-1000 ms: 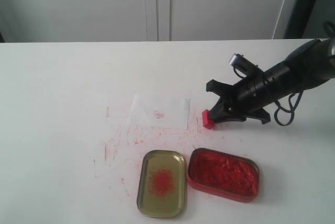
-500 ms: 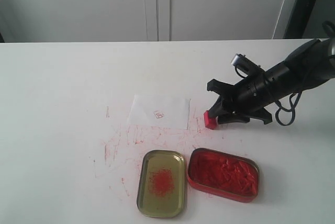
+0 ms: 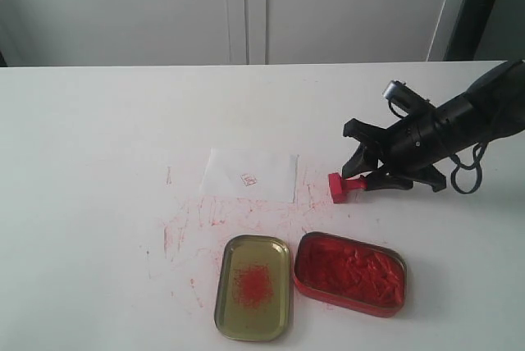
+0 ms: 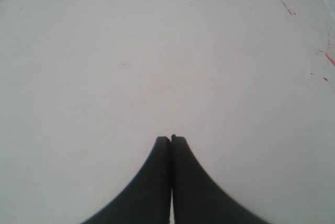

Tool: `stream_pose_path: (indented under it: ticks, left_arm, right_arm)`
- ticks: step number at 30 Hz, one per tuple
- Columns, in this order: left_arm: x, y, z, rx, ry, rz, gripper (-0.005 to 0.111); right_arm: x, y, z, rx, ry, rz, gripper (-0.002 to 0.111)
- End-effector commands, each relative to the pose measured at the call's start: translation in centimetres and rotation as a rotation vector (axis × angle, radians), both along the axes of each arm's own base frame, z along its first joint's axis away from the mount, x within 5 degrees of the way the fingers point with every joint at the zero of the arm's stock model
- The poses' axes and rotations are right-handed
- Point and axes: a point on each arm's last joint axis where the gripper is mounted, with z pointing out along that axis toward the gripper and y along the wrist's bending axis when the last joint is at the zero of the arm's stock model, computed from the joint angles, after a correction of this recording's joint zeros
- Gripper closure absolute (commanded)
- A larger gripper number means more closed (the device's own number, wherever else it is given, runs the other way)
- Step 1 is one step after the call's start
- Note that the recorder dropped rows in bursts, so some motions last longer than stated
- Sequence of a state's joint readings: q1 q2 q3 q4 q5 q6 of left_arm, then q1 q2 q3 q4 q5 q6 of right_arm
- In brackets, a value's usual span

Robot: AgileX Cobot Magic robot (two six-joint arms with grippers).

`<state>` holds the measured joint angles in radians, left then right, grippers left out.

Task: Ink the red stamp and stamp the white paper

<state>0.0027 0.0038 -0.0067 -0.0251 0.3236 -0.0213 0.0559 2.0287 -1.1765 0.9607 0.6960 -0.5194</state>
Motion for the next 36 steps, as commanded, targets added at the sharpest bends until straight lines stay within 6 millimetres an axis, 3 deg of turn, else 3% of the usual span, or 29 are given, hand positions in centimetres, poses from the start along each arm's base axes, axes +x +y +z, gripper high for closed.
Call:
stream_pose_path:
  ticks: [1, 9, 13, 16, 25, 36]
  left_arm:
    - [-0.1, 0.0, -0.3, 0.0, 0.011, -0.003, 0.107]
    - [-0.1, 0.0, -0.3, 0.0, 0.011, -0.003, 0.107]
    - [-0.1, 0.0, -0.3, 0.0, 0.011, -0.003, 0.107]
    - [-0.1, 0.0, -0.3, 0.0, 0.011, -0.003, 0.107]
    - [-0.1, 0.0, -0.3, 0.0, 0.011, -0.003, 0.107]
    - [-0.1, 0.0, -0.3, 0.0, 0.011, -0.003, 0.107]
  right_arm:
    - [0.1, -1.1, 1.0, -0.014, -0.03, -0.018, 0.067]
    - [-0.1, -1.4, 1.6, -0.052, -0.052, 0.018, 0.068]
    - [-0.8, -1.2, 2.6, -0.038, -0.029, 0.056, 0.085]
    - [-2.0, -1.3, 4.2, -0.075, -0.018, 0.164, 0.108]
    - [-7.3, -3.5, 6.9, -0.331, -0.02, 0.179, 0.108]
    - [-12.0, -5.6, 9.0, -0.54, -0.056, 0.072, 0.108]
